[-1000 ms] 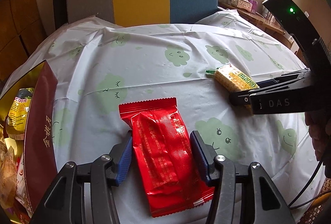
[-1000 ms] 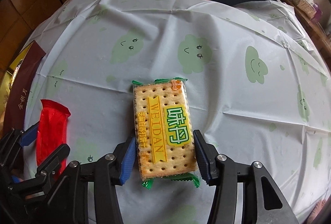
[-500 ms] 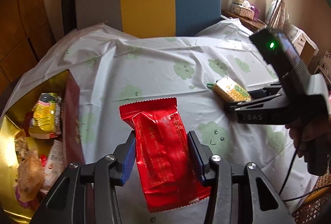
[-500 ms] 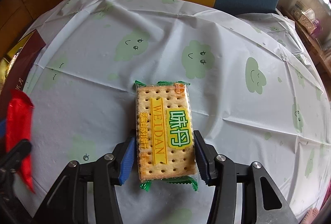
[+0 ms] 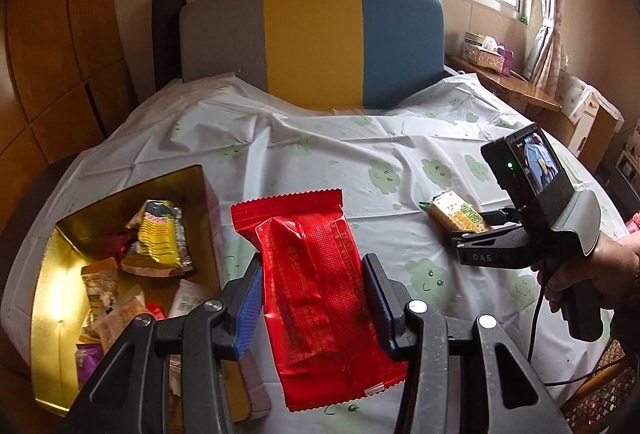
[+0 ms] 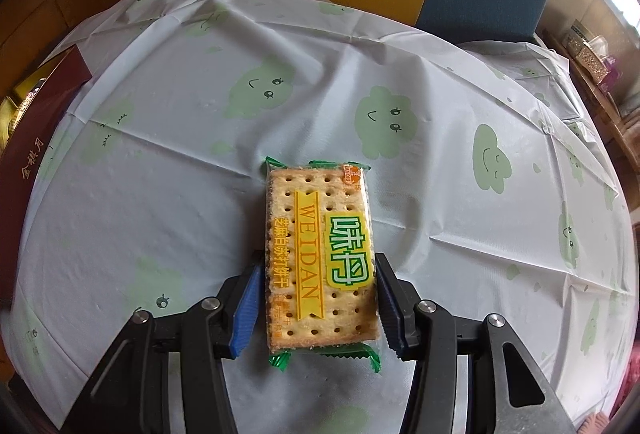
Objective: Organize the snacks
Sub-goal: 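Carry the red packet to the tin with the left tool while the right tool holds the cracker pack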
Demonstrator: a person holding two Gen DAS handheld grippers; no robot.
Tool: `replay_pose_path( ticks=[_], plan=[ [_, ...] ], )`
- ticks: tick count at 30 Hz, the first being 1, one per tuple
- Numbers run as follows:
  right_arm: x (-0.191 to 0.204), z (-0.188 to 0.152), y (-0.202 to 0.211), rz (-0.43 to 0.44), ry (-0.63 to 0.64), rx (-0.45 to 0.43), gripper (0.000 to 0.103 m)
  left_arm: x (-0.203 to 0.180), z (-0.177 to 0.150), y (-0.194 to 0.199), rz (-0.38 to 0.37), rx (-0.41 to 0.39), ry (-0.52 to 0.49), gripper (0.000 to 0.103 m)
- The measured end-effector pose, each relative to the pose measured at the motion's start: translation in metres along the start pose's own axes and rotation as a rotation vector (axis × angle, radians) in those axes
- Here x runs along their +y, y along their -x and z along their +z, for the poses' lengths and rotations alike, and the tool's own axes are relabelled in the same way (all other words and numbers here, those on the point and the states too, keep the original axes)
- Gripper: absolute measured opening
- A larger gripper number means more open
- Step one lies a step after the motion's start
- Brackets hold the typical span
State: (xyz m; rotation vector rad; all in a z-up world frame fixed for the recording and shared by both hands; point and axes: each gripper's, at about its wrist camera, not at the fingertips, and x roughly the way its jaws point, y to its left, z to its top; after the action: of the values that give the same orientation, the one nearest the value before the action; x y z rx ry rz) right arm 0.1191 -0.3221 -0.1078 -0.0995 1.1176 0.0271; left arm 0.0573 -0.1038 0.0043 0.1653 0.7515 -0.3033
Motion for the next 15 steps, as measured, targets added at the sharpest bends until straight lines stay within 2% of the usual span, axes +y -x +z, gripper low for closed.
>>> replay_pose_path(
  ticks=[15],
  plan=[
    [0.003,-0.002,0.003,-0.008,0.011,-0.008,0.052,0.046,-0.008,0.016,0.082,-0.008,0.076,0.048]
  ],
)
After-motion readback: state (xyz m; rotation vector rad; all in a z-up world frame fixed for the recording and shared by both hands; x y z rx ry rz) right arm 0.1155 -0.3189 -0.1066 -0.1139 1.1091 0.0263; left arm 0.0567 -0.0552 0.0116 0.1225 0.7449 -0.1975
